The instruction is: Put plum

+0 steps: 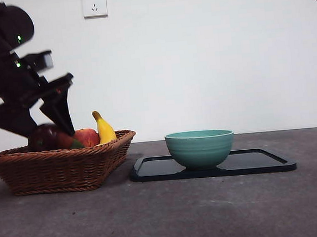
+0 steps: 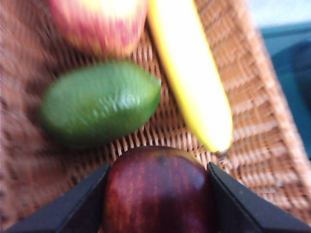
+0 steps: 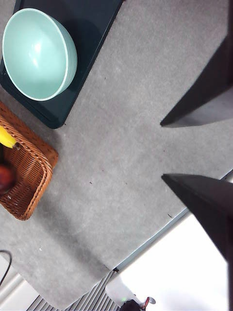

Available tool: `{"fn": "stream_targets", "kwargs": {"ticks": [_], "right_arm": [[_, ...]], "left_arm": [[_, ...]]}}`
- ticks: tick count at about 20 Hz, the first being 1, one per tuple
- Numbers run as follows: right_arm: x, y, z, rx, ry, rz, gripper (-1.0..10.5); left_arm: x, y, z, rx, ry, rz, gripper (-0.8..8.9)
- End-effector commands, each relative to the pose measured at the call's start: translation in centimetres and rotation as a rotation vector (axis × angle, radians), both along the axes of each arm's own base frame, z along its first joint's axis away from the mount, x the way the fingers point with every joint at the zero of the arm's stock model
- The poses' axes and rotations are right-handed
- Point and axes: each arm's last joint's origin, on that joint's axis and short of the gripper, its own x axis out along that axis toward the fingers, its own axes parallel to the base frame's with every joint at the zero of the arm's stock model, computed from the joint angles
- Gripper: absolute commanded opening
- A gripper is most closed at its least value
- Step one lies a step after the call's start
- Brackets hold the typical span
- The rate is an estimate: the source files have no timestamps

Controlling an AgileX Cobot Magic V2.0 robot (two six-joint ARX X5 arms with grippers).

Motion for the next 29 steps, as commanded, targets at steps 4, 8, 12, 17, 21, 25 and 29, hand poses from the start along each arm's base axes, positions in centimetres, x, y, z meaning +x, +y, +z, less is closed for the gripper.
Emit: {"fn": "stream_targets", "kwargs": {"ticks": [4, 8, 12, 17, 21, 25, 29], "right_arm": [[0.0, 0.1, 0.3, 0.004, -0.012, 0.008, 1.5], [0.0, 0.1, 0.3, 0.004, -0.013, 0.008, 1.5], [0.0, 0.1, 0.3, 0.004, -0.013, 0.008, 1.5], [0.0, 0.1, 0.3, 0.004, -0.012, 0.008, 1.5], [0.0, 0.1, 0.3, 0.004, -0.011, 0.008, 1.5], [0.0, 0.1, 0.3, 0.008, -0.004, 0.003, 1.5], [0.0, 0.1, 0.3, 0.008, -0.005, 0.003, 1.5]], "left_arm": [[0.9, -0.5, -1.9, -0.002, 0.046, 0.017, 2.39], [0.9, -0.5, -1.9, -0.011, 0.061, 0.036, 2.49], [0.6, -0.4, -2.4, -0.001, 0.107, 0.035, 2.52], [0.5, -0.6, -2.6, 0.003, 0.126, 0.03, 3.49], [0.4, -0.9, -2.6, 0.003, 0.131, 0.023, 3.66], [0.2, -0.8, -2.4, 0.008, 0.151, 0.023, 4.18], [-0.3, -0.7, -0.8, -0.003, 0.106, 0.022, 4.18]]}}
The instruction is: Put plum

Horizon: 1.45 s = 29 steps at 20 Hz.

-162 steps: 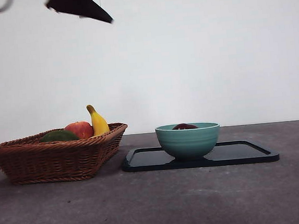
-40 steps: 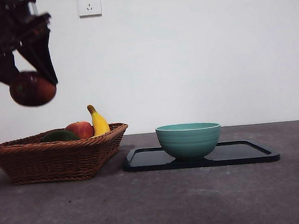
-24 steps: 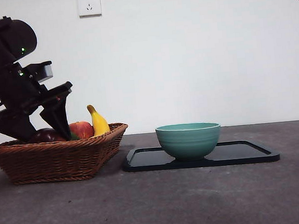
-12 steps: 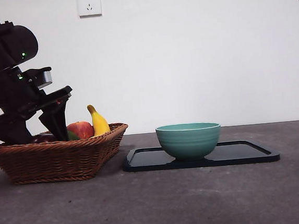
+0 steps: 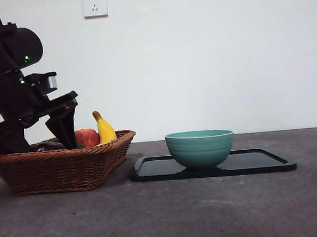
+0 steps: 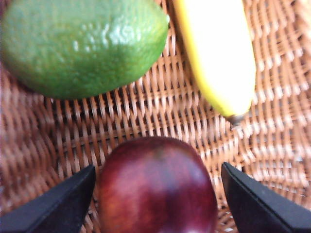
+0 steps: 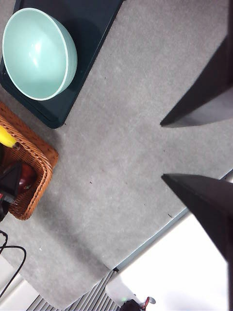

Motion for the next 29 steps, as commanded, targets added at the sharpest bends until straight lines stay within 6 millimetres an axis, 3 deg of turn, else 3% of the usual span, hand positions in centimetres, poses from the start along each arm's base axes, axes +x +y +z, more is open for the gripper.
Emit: {"fn": "stream_targets", "kwargs": {"ticks": [1, 6, 11, 15, 19, 23, 29], "right_arm": [[0.0, 0.1, 0.3, 0.008, -0.006, 0.003, 1.5], [0.1, 0.1, 0.3, 0.009, -0.009, 0.003, 1.5], [0.2, 0.1, 0.4, 0.015, -0.03, 0.002, 1.5], [0.3, 0.2, 0.5, 0.02, -0.045, 0.002, 1.5], [0.4, 0.2, 0.6, 0.026, -0.056, 0.0, 1.5], [0.4, 0.2, 0.6, 0.026, -0.055, -0.001, 1.5], [0.4, 0.2, 0.6, 0.024, -0.056, -0.003, 1.5]], "left_arm": [[-0.2, -0.1, 2.0, -0.014, -0.065, 0.0, 4.15], [-2.1, 0.3, 6.5, -0.044, -0.197, -0.001, 4.15], [-6.1, 0.5, 11.5, -0.248, -0.287, -0.15, 4.01], [-9.8, 1.0, 14.4, -0.337, -0.323, -0.228, 4.01], [-13.3, 1.7, 15.7, -0.34, -0.304, -0.281, 4.01], [-16.2, 2.1, 15.3, -0.29, -0.196, -0.346, 4.01], [-17.0, 1.9, 15.2, -0.271, -0.166, -0.393, 4.01]]}}
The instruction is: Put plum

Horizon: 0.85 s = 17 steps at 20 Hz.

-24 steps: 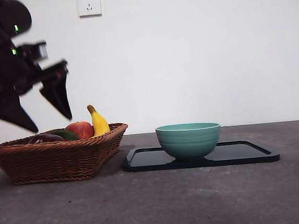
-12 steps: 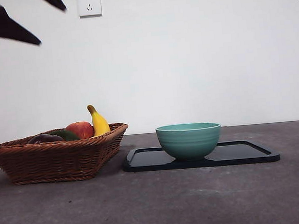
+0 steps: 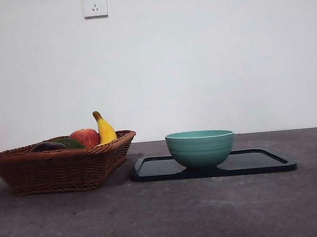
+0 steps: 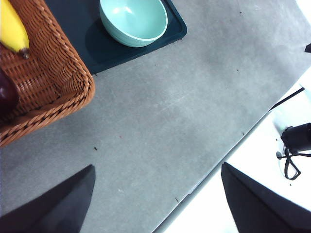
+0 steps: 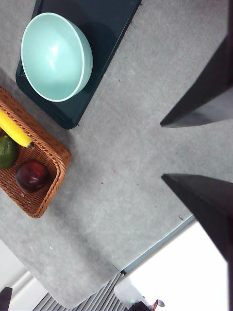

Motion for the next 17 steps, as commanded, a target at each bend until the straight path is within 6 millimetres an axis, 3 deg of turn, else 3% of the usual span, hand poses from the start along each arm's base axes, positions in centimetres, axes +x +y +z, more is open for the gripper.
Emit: {"fn": "stream_targets", "kwargs": {"ticks": [1, 7, 12, 17], "right_arm": [[0.1, 0.1, 0.3, 0.009, -0.011, 0.0, 1.5], [0.1, 0.1, 0.3, 0.012, -0.003, -0.011, 1.5], [0.9, 0.1, 0.8, 0.059, 0.019, -0.159, 1.5], [3.9, 0.7, 3.2, 0.032, 0.011, -0.268, 2.3]], "left_arm": [[0.1, -0.2, 0.6, -0.003, -0.04, -0.027, 4.01], [0.2, -0.2, 0.6, -0.003, -0.043, -0.027, 4.01], [0.2, -0.2, 0.6, -0.003, -0.043, -0.027, 4.01], [0.2, -0.2, 0.6, -0.003, -0.043, -0.027, 4.01]]}}
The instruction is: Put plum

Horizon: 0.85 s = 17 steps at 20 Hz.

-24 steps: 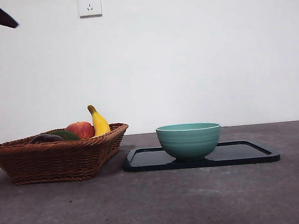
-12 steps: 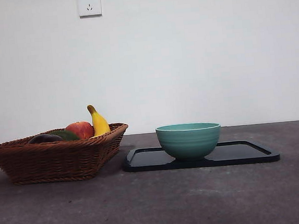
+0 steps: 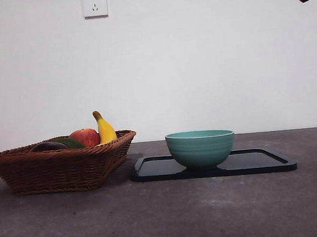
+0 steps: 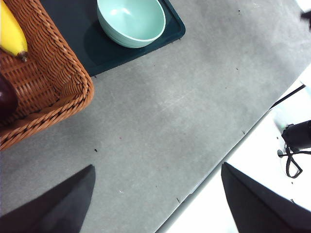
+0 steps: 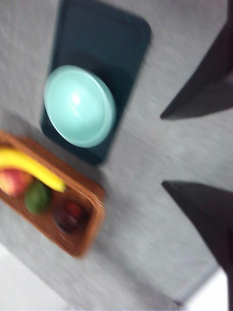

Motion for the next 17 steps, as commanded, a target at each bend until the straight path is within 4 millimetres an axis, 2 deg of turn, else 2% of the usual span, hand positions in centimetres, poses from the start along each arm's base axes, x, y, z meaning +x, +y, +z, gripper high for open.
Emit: {"fn": "stream_targets", "kwargs": {"ticks": [1, 5, 8, 12, 17], "right_arm": [[2.0, 0.5, 1.9, -0.003, -0.014, -0.043, 2.3], [7.0, 1.7, 3.7, -0.049, 0.006, -0.056, 2.3], [11.1, 2.5, 3.4, -0.085, 0.059, -0.054, 2.3], [15.8, 3.5, 1.6, -0.136, 0.138, -0.044, 2.3], [19.4, 4.4, -1.9, -0.197, 0.227, -0.039, 2.3]], "left_arm": [[0.2, -0.1, 0.6, -0.007, -0.032, -0.015, 4.01], [0.2, -0.1, 0.6, -0.007, -0.032, -0.015, 4.01], [0.2, -0.1, 0.6, -0.007, -0.032, -0.015, 4.01], [0.2, -0.1, 0.6, -0.007, -0.033, -0.015, 4.01], [0.2, -0.1, 0.6, -0.007, -0.033, -0.015, 4.01]]}}
